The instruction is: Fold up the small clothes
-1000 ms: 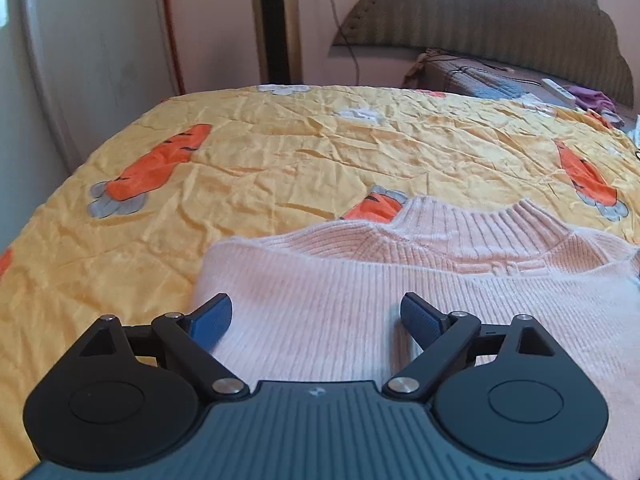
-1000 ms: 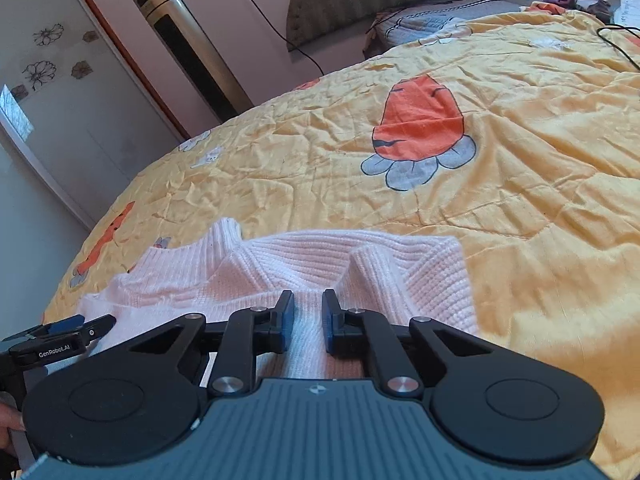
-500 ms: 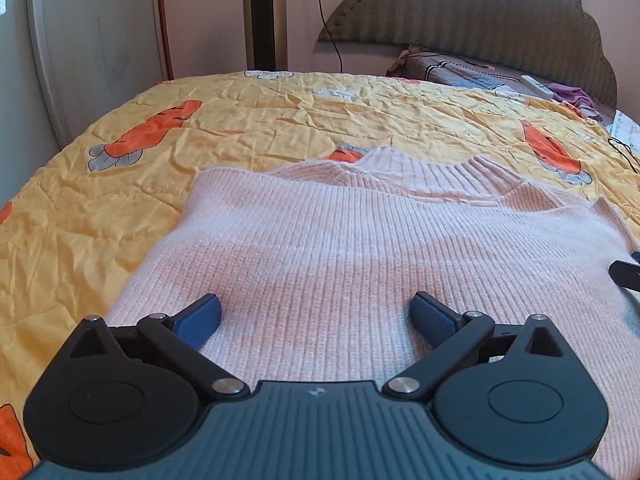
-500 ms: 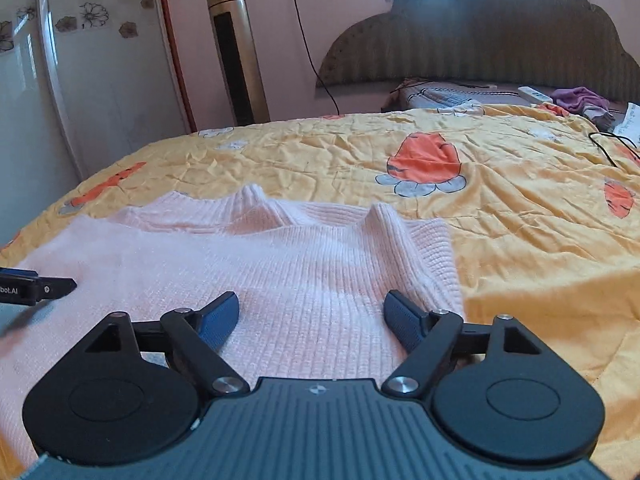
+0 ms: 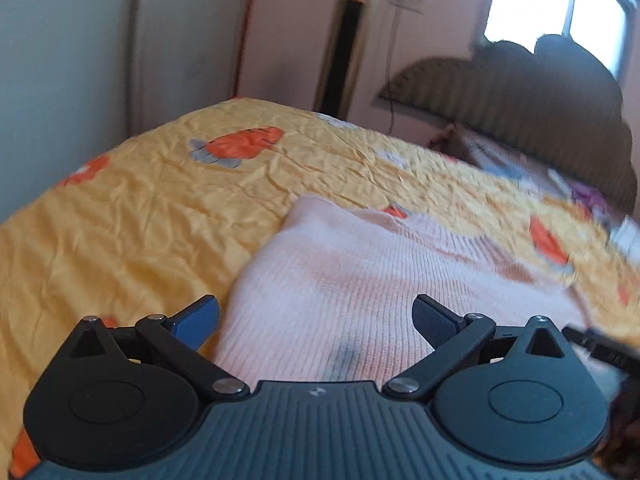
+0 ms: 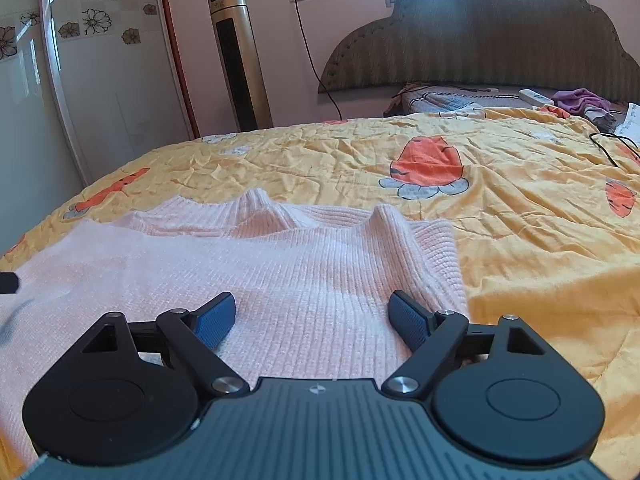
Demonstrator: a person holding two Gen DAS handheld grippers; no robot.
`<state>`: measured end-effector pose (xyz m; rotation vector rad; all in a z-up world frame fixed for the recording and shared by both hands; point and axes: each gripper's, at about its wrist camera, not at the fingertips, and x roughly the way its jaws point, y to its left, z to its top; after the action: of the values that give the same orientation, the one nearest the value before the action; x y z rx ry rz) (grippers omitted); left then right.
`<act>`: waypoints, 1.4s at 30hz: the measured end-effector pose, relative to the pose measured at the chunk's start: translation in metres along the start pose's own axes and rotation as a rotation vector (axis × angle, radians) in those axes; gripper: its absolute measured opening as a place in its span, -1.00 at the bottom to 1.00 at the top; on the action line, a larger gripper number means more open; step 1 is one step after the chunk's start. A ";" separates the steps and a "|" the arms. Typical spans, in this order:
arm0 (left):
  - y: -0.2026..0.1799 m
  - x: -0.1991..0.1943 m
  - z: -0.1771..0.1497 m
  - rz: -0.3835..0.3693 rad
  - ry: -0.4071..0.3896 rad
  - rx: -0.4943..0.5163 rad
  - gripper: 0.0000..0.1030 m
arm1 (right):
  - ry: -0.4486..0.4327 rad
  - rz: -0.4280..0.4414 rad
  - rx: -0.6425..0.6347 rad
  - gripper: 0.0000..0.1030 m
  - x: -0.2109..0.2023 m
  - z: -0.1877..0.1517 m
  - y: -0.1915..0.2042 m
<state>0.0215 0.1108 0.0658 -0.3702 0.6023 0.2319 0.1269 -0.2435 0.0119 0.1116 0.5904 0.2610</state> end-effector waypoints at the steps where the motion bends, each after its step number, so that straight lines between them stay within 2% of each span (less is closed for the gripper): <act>1: 0.017 -0.008 -0.004 -0.016 0.004 -0.110 1.00 | -0.002 0.002 0.003 0.65 0.000 0.000 0.000; 3: 0.047 -0.010 -0.013 -0.045 0.075 -0.309 1.00 | -0.005 0.011 0.008 0.67 -0.001 0.000 -0.001; 5: 0.068 -0.003 -0.022 -0.052 0.133 -0.448 1.00 | -0.009 0.018 0.015 0.68 -0.002 0.000 -0.002; 8: 0.081 0.009 -0.028 -0.059 0.180 -0.563 1.00 | -0.016 0.031 0.028 0.69 -0.003 -0.001 -0.004; 10: 0.081 0.012 -0.028 -0.078 0.158 -0.602 1.00 | -0.018 0.039 0.036 0.69 -0.004 -0.001 -0.005; 12: 0.075 0.021 -0.023 -0.082 0.171 -0.605 1.00 | -0.023 0.044 0.042 0.69 -0.005 -0.001 -0.006; 14: 0.068 0.030 -0.020 -0.055 0.174 -0.590 0.99 | -0.028 0.052 0.052 0.69 -0.006 -0.001 -0.007; 17: 0.056 0.040 -0.016 -0.056 0.170 -0.561 0.98 | -0.035 0.072 0.070 0.73 -0.007 -0.002 -0.010; 18: 0.051 0.043 -0.016 -0.045 0.174 -0.551 0.92 | -0.037 0.081 0.077 0.74 -0.008 -0.002 -0.012; 19: 0.047 0.044 -0.017 -0.031 0.172 -0.535 0.62 | -0.040 0.088 0.083 0.75 -0.008 -0.002 -0.013; 20: 0.043 0.045 -0.017 0.008 0.167 -0.509 0.15 | -0.042 0.095 0.089 0.75 -0.008 -0.002 -0.014; 21: 0.041 0.046 -0.017 0.046 0.168 -0.495 -0.08 | -0.044 0.102 0.096 0.76 -0.009 -0.002 -0.015; 26: 0.033 0.040 -0.014 0.093 0.148 -0.492 -0.33 | -0.055 0.141 0.127 0.81 -0.010 -0.002 -0.020; 28: 0.018 0.035 -0.008 0.119 0.119 -0.438 -0.34 | -0.058 0.156 0.139 0.83 -0.010 -0.002 -0.022; 30: -0.007 0.027 -0.002 0.131 0.065 -0.334 -0.35 | -0.061 0.167 0.146 0.86 -0.010 -0.002 -0.024; 33: -0.053 0.019 -0.006 0.101 0.008 -0.153 -0.35 | -0.064 0.183 0.160 0.88 -0.011 -0.003 -0.026; 38: -0.122 0.014 -0.049 0.094 -0.067 0.206 -0.35 | -0.069 0.206 0.184 0.90 -0.011 -0.004 -0.030; 41: -0.140 0.014 -0.079 0.107 -0.120 0.375 -0.35 | -0.071 0.212 0.194 0.90 -0.011 -0.004 -0.032; 42: -0.141 0.015 -0.084 0.111 -0.131 0.402 -0.35 | -0.071 0.212 0.194 0.90 -0.011 -0.004 -0.032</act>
<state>0.0355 -0.0496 0.0316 0.0662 0.5256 0.2329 0.1224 -0.2771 0.0089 0.3711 0.5324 0.4031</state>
